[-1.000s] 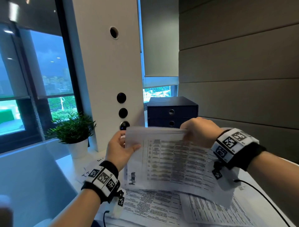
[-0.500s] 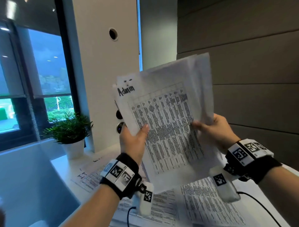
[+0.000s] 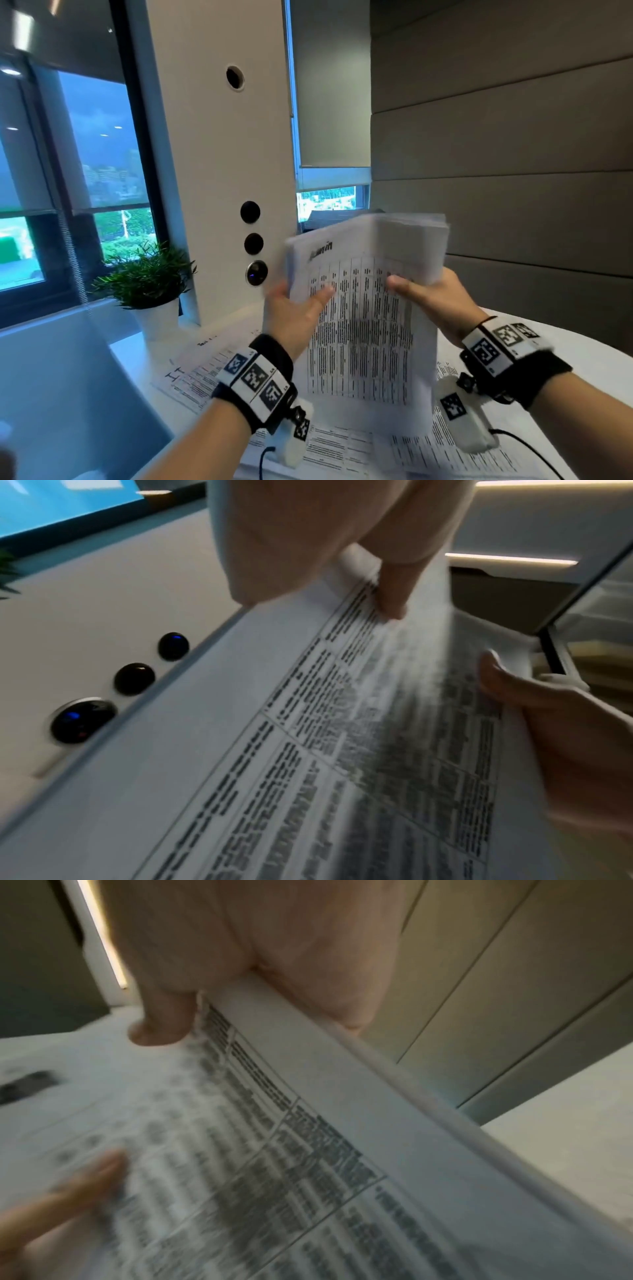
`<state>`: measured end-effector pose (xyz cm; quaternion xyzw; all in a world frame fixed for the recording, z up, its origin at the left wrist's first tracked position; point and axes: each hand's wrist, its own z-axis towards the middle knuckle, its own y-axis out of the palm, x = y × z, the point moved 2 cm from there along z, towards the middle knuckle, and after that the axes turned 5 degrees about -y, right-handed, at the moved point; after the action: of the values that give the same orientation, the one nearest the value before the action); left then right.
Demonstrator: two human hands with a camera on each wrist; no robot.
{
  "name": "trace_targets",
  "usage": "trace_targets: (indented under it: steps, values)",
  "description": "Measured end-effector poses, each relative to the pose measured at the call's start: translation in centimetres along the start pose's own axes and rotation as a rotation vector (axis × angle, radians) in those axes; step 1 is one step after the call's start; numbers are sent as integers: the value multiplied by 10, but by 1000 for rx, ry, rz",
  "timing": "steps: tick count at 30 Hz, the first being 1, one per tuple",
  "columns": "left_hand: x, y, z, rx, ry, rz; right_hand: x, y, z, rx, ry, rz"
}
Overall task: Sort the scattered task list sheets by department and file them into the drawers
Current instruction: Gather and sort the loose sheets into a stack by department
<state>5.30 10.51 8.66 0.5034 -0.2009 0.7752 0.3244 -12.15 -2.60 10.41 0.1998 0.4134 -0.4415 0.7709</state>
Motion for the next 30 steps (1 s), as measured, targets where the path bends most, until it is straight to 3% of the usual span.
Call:
trace_targets:
  steps: [5,8,12,16,20,25,30]
  values:
    - [0,1,2,149,-12,-68,-5,15,-2,46,-59,60]
    - [-19,-7,-6,55,-114,22,21,2,-16,127,-1,-69]
    - [-45,-7,-17,-121,-330,203,49,7,-40,8,161,-299]
    - [-49,-12,-17,-118,-387,272,51,12,-48,-14,245,-302]
    - [-57,-14,-20,-217,-475,377,65,12,-55,-125,359,-468]
    - [-57,-20,-7,-200,-436,390,59,-5,-40,-26,363,-545]
    - [-59,5,-18,-538,-541,461,46,-41,-42,-188,551,-748]
